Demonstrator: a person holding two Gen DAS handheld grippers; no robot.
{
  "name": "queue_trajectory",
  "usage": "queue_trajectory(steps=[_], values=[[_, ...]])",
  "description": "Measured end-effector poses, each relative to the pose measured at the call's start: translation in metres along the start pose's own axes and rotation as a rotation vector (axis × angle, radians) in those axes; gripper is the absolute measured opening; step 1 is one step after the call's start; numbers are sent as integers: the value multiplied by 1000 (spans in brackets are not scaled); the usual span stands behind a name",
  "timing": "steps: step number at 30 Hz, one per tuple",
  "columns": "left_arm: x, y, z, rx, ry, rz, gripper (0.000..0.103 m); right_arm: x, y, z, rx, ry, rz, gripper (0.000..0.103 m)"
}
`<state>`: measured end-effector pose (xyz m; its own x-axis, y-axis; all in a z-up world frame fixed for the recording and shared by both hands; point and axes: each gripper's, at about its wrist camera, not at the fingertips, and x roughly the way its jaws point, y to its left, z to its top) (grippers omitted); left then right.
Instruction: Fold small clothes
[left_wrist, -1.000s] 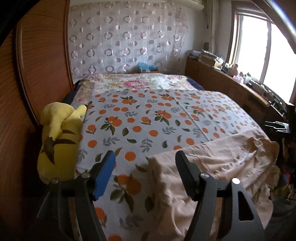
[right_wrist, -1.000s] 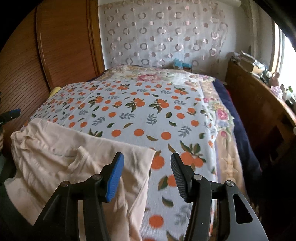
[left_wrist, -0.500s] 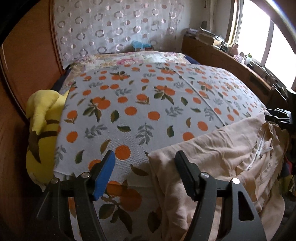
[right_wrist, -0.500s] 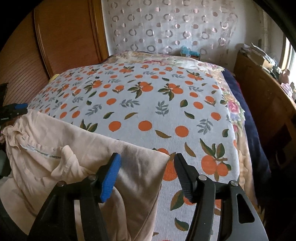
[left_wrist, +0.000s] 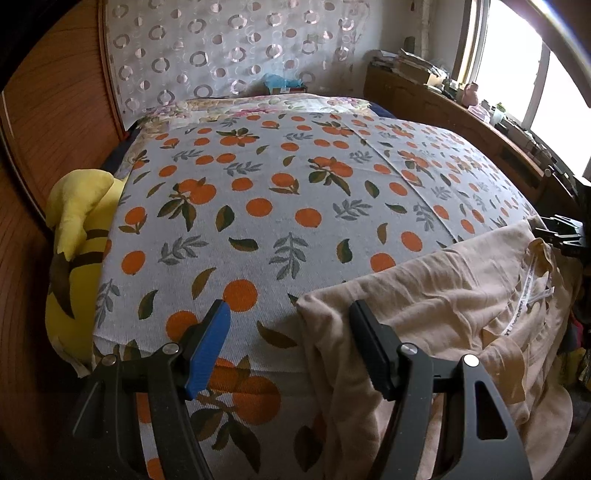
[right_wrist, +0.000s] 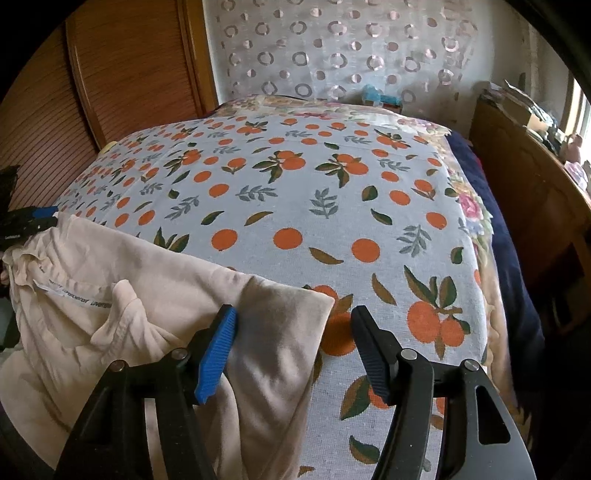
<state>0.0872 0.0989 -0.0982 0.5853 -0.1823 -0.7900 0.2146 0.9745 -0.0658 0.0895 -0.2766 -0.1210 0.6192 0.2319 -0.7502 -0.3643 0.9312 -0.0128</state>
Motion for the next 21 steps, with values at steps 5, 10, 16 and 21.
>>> queue_trajectory(steps=[5,10,16,21], values=[[0,-1,0,3,2,-1,68,1,-1,0,-3,4,11,66],[-1,-5,1,26,1,-42,55,1,2,0,-24,7,27,62],[-3,-14,0,44,14,-139,10,-1,8,-2,-40,8,74,25],[-49,-24,6,38,-101,-161,8,-16,20,-8,-71,-17,129,10]])
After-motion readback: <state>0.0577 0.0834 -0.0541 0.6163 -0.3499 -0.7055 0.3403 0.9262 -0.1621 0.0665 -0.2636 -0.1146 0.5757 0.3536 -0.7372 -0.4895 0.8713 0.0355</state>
